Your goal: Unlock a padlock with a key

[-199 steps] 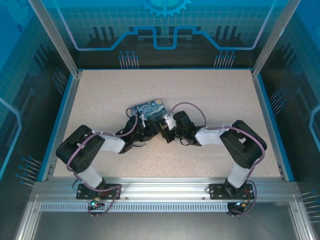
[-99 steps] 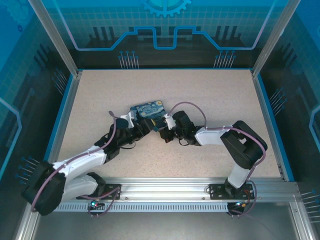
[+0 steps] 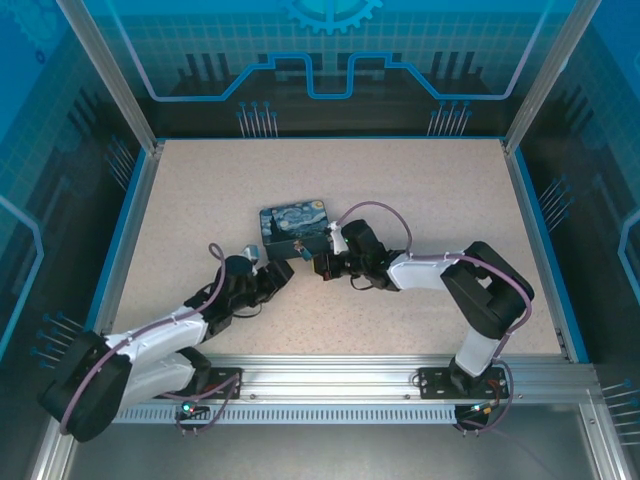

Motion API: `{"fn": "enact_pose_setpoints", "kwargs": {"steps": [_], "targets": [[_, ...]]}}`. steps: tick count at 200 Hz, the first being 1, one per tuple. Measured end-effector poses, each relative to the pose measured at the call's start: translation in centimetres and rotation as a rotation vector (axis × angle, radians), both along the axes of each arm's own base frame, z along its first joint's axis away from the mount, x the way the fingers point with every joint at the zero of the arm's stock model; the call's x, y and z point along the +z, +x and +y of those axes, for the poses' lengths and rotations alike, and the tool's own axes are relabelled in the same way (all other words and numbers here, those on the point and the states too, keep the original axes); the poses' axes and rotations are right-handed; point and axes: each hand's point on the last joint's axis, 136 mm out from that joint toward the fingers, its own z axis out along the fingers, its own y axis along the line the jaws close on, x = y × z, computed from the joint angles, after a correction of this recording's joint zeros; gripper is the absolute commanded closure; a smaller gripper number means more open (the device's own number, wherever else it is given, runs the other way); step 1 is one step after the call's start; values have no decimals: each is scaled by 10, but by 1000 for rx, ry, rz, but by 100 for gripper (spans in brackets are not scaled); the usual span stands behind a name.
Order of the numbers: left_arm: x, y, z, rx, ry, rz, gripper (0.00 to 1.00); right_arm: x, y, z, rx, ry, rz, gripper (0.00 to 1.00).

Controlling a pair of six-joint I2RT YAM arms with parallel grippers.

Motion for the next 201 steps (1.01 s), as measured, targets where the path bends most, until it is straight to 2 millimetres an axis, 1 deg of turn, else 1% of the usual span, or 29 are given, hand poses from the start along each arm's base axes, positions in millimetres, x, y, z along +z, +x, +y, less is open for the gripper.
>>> {"fn": "enact_pose_setpoints", "kwargs": {"steps": [28, 52, 106, 135, 177, 201], "targets": [[0, 12, -7, 24, -54, -9, 49, 2, -9, 9, 0, 22, 22, 100], [-1, 20, -12, 40, -95, -19, 51, -2, -15, 11, -6, 29, 48, 100], [3, 33, -14, 79, -147, -59, 50, -2, -15, 11, -25, 44, 73, 100], [-4, 34, -15, 87, -150, -42, 48, 0, -15, 12, -29, 53, 76, 100], [-20, 34, -18, 91, -145, -4, 50, 1, -17, 14, -24, 57, 77, 100], [-21, 38, -19, 95, -153, -21, 51, 0, -18, 15, -21, 57, 78, 100]]}}
